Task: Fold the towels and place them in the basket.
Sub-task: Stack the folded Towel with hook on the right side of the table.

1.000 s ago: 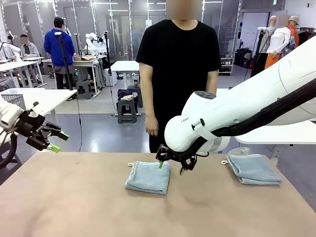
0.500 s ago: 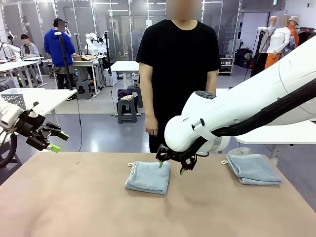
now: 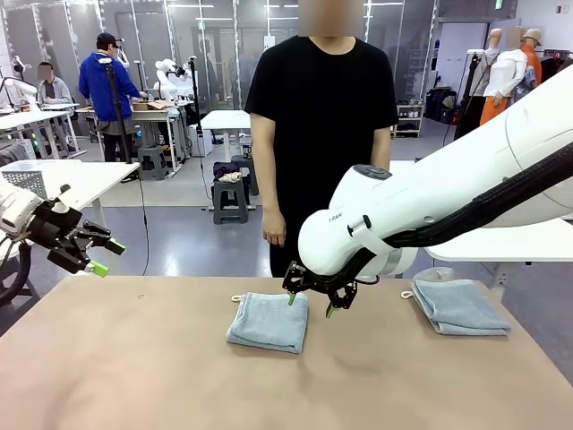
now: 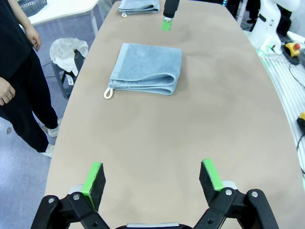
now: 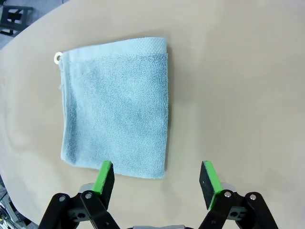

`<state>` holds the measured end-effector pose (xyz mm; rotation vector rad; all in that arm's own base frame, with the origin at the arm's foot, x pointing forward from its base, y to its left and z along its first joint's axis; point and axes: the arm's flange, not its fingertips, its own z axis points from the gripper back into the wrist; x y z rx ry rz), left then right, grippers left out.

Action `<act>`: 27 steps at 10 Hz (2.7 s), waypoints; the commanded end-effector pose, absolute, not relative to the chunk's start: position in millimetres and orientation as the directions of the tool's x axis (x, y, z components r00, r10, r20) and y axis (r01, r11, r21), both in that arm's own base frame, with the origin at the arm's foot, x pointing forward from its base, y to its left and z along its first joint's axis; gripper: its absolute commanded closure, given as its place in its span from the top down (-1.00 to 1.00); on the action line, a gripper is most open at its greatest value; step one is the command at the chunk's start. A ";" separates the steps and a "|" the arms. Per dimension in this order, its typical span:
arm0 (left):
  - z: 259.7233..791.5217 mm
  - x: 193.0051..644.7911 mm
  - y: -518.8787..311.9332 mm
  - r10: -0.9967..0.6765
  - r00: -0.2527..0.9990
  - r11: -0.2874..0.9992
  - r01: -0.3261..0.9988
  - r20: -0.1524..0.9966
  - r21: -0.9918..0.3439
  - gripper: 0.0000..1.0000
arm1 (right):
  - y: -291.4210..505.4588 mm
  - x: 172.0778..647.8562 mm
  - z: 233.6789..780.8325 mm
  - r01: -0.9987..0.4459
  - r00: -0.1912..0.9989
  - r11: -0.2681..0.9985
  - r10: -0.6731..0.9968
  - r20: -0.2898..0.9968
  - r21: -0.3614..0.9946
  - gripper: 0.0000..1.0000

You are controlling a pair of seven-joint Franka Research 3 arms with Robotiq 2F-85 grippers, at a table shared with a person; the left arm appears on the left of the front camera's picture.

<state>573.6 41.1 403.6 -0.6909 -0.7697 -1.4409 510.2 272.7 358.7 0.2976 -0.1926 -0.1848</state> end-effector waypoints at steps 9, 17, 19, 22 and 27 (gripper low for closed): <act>406.2 572.9 40.6 -0.593 -0.024 0.023 0.999 0.805 0.047 1.00 | 320.3 563.0 308.6 0.206 0.941 0.952 -0.257 0.222 0.228 0.81; 406.2 572.9 40.6 -0.593 -0.024 0.023 0.999 0.805 0.047 1.00 | 320.3 572.2 292.8 0.177 0.959 0.965 -0.214 0.186 0.195 0.43; 406.2 572.9 40.6 -0.593 -0.024 0.023 0.999 0.805 0.047 1.00 | 319.2 576.5 287.7 0.182 0.958 0.961 -0.220 0.181 0.208 0.04; 406.2 572.9 40.6 -0.593 -0.024 0.023 0.999 0.805 0.047 1.00 | 318.5 580.0 283.7 0.188 0.956 0.959 -0.229 0.185 0.213 -0.07; 406.2 572.9 40.6 -0.593 -0.024 0.023 0.999 0.805 0.047 1.00 | 317.4 578.9 287.7 0.178 0.958 0.964 -0.216 0.189 0.198 -1.00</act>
